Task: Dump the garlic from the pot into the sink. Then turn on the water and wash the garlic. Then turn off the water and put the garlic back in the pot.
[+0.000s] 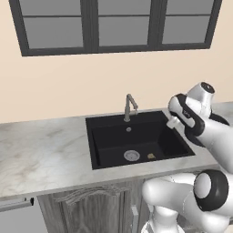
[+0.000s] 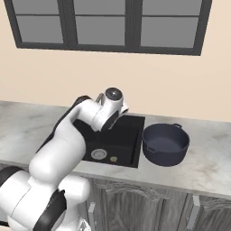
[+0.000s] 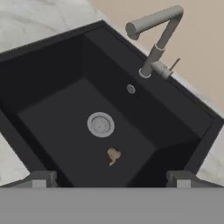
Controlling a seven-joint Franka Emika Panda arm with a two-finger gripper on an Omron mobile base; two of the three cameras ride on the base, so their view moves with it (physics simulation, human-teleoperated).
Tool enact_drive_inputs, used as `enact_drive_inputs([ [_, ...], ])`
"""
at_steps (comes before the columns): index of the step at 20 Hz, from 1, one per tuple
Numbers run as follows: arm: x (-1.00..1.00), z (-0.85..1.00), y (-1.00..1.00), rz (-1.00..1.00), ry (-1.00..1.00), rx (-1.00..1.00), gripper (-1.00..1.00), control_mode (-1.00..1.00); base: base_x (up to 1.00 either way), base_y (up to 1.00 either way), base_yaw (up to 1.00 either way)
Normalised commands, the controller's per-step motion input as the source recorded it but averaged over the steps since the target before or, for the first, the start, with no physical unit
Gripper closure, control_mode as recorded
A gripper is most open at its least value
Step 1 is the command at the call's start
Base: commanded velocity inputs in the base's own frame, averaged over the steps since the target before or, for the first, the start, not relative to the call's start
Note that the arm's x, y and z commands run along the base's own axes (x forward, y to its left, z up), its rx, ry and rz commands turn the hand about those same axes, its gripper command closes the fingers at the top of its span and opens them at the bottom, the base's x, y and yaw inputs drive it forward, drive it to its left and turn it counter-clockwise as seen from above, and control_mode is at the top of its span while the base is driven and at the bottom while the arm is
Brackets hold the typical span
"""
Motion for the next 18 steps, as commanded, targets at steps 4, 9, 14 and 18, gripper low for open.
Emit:
enact_drive_inputs([
  [4, 0.05, -0.07, 0.09, -0.15, 0.00, 0.09, -1.00, -1.00, 0.00, 0.00, 0.00],
  [9, 0.23, 0.00, 0.03, -0.17, 0.00, 0.18, -1.00, -1.00, 0.00, 0.00, 0.00],
  [14, 0.23, 0.00, 0.00, -0.19, 0.00, 0.22, -1.00, -1.00, 0.00, 0.00, 0.00],
  [18, 0.19, 0.00, 0.00, -0.18, 0.00, 0.19, -1.00, -1.00, 0.00, 0.00, 0.00],
])
